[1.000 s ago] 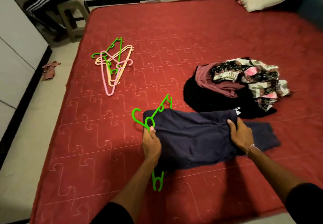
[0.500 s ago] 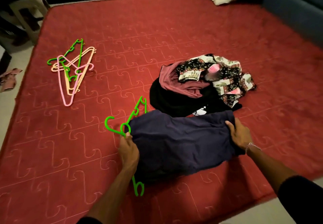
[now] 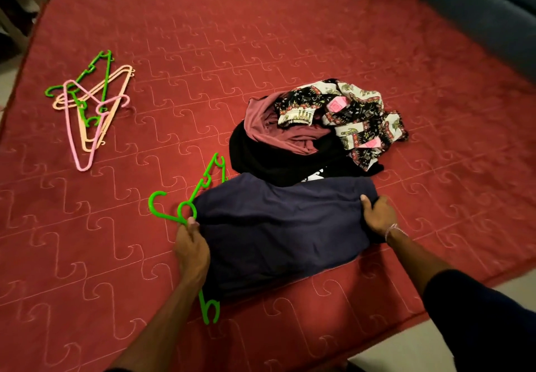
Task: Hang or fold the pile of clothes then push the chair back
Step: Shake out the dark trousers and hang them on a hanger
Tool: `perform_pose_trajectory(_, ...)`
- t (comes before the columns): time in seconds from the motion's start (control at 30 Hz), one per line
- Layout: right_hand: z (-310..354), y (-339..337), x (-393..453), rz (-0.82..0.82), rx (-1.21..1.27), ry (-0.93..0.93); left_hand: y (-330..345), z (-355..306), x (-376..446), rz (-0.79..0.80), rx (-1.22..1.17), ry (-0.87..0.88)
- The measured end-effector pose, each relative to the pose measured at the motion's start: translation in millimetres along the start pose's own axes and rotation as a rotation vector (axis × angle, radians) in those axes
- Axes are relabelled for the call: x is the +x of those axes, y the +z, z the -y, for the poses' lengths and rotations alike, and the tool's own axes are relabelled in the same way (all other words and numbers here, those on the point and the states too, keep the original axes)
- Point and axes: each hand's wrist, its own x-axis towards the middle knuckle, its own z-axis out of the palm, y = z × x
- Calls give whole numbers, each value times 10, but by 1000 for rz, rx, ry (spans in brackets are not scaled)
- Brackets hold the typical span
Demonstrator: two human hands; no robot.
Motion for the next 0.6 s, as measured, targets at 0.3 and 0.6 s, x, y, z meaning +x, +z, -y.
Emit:
perform_pose_trajectory(0.3,-46,-134,-14,64,39,-59,54,-117,-117,13,-10,31)
perform_pose_trajectory(0.6,-57,20,-104,-163,-80,10,-149,-291,-139,-29,-21,26)
